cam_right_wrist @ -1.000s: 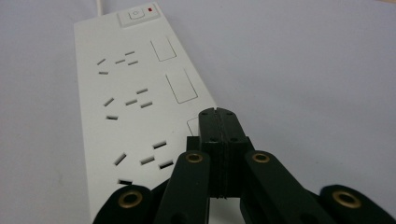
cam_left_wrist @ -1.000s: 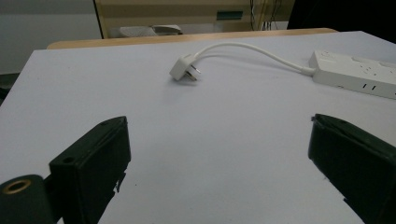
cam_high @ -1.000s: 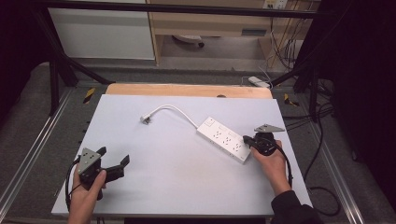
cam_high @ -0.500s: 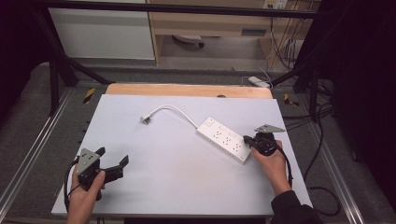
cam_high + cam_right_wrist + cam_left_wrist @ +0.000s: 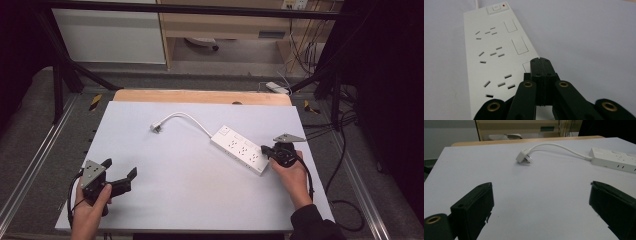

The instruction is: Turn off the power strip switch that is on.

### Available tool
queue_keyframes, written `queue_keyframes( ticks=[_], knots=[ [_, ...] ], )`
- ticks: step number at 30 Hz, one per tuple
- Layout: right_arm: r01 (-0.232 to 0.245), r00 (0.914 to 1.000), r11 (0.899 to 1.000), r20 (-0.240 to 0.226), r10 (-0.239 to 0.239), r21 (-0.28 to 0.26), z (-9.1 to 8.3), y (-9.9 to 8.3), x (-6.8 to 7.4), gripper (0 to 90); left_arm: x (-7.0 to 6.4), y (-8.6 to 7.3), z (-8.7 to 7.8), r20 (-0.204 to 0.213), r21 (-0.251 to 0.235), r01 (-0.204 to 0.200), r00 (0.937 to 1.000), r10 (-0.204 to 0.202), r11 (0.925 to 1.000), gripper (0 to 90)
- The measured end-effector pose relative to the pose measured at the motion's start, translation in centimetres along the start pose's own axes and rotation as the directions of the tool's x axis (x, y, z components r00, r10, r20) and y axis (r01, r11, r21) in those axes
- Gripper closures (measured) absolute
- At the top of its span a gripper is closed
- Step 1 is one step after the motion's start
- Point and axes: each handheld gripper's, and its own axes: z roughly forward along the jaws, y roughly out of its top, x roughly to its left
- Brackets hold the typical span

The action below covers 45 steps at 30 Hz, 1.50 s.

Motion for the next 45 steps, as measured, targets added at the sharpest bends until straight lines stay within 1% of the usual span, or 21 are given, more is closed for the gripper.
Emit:
queue_keyframes(
  ticks=[3, 8, 9, 29, 34, 39, 45],
  knots=[
    [-0.002, 1.0000, 1.000, -0.001, 0.002, -0.002, -0.02, -0.04, -0.02, 90.0, 0.04, 0.05, -0.07, -0.001, -0.001, -0.006, 1.0000, 0.006, 1.0000, 5.6],
    [-0.004, 1.0000, 1.000, -0.003, 0.004, -0.007, -0.02, -0.11, -0.06, 90.0, 0.07, 0.02, -0.10, -0.002, -0.003, 0.000, 1.0000, 0.000, 1.0000, 5.6],
    [-0.011, 0.9999, 1.000, -0.005, 0.011, -0.008, -0.02, -0.12, -0.06, 90.0, 0.07, 0.02, -0.10, -0.002, -0.003, 0.000, 1.0000, 0.000, 1.0000, 5.6],
    [-0.004, 1.0000, 1.000, -0.006, 0.004, -0.011, -0.02, -0.16, -0.08, 90.0, 0.13, 0.08, -0.21, -0.004, -0.007, 0.000, 1.0000, 0.000, 1.0000, 5.6],
    [-0.016, 0.9998, 1.000, -0.010, 0.016, -0.016, 0.02, -0.30, -0.21, 90.0, 0.13, 0.10, -0.21, -0.003, -0.009, 0.000, 1.0000, 0.000, 1.0000, 5.7],
    [-0.014, 0.9999, 1.000, -0.008, 0.014, -0.014, 0.02, -0.28, -0.18, 90.0, 0.16, 0.10, -0.23, -0.008, -0.009, -0.001, 1.0000, 0.001, 1.0000, 5.7],
    [-0.014, 0.9999, 1.000, -0.008, 0.013, -0.015, 0.03, -0.28, -0.16, 90.0, 0.14, 0.09, -0.25, -0.004, -0.008, -0.002, 1.0000, 0.002, 1.0000, 5.7]
  ],
)
